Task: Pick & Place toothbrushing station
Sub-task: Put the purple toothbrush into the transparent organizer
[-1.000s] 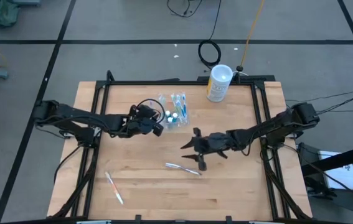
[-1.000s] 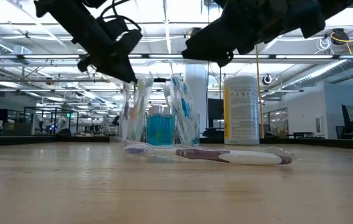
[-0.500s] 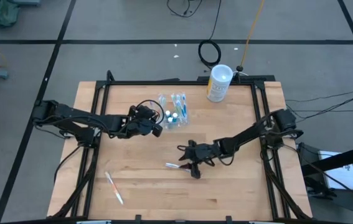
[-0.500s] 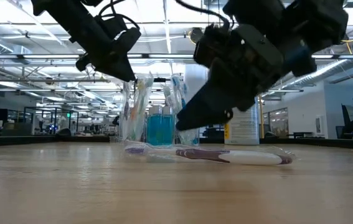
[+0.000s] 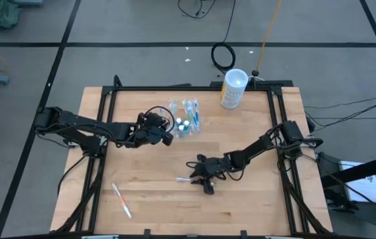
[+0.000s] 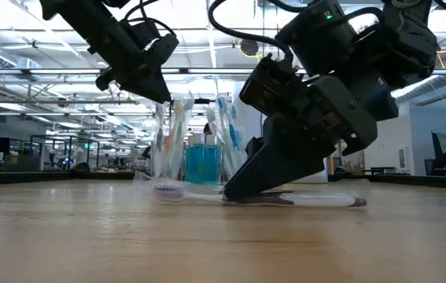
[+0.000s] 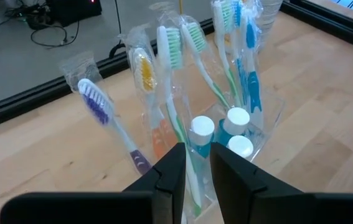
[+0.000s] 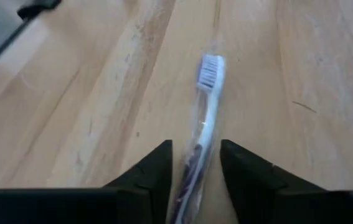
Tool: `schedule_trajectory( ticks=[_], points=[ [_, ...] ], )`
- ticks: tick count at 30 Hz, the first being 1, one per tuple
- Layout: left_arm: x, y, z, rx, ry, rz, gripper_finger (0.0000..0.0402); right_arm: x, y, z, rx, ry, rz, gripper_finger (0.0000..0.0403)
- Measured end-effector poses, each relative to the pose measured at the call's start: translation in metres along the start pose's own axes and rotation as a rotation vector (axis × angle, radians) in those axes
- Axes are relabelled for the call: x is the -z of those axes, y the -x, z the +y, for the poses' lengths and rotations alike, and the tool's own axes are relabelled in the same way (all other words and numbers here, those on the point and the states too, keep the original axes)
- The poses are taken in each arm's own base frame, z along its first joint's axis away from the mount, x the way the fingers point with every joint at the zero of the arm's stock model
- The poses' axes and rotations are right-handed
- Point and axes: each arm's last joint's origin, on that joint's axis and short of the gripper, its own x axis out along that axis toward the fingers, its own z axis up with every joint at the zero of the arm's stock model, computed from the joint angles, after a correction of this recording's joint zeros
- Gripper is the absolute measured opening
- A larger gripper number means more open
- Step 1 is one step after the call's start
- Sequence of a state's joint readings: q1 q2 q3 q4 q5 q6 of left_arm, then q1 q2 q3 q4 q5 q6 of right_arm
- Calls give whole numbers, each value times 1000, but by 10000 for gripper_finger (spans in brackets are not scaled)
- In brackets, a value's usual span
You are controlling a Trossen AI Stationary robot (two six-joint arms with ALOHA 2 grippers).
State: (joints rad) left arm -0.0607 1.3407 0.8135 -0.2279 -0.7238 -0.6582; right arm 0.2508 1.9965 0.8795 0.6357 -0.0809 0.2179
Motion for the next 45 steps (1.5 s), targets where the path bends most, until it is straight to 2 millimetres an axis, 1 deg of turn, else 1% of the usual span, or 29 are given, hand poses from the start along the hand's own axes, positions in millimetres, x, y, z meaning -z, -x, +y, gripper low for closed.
schedule_trajectory(
  ticks=[3,8,10,12,15,17,22,26,29,31,34,37,41,45],
  points=[
    [0,0,0,0,-3,0,81,-1,4,-3,16,22,35,97],
    [1,0,-1,19,-7,17,81,1,11,-14,60,-3,134,35],
    [1,0,-1,36,-7,29,81,1,14,-16,68,-10,154,18],
    [1,0,-1,43,-8,35,81,-3,19,-17,73,14,164,11],
    [1,0,-1,44,-9,37,81,-13,30,-14,79,72,163,19],
    [1,0,-1,45,-11,37,81,-22,41,-12,108,106,145,25],
    [1,0,-1,48,-21,38,81,-63,79,-13,292,151,-23,13],
    [1,0,-2,58,-48,42,81,-96,109,-21,389,192,-231,6],
    [1,0,-2,59,-37,42,81,-110,123,-30,424,211,-401,6],
    [1,0,-2,58,-22,42,81,-110,128,-38,449,224,-513,6],
    [1,1,-2,61,-23,40,81,-106,133,-52,485,208,-674,1],
    [1,1,-4,68,-19,34,81,-95,136,-65,505,161,-786,2],
    [1,2,-5,71,-16,23,81,-84,135,-84,534,102,-850,2],
    [-2,3,-7,75,-7,-5,81,-79,127,-104,507,63,-908,2]
  ],
)
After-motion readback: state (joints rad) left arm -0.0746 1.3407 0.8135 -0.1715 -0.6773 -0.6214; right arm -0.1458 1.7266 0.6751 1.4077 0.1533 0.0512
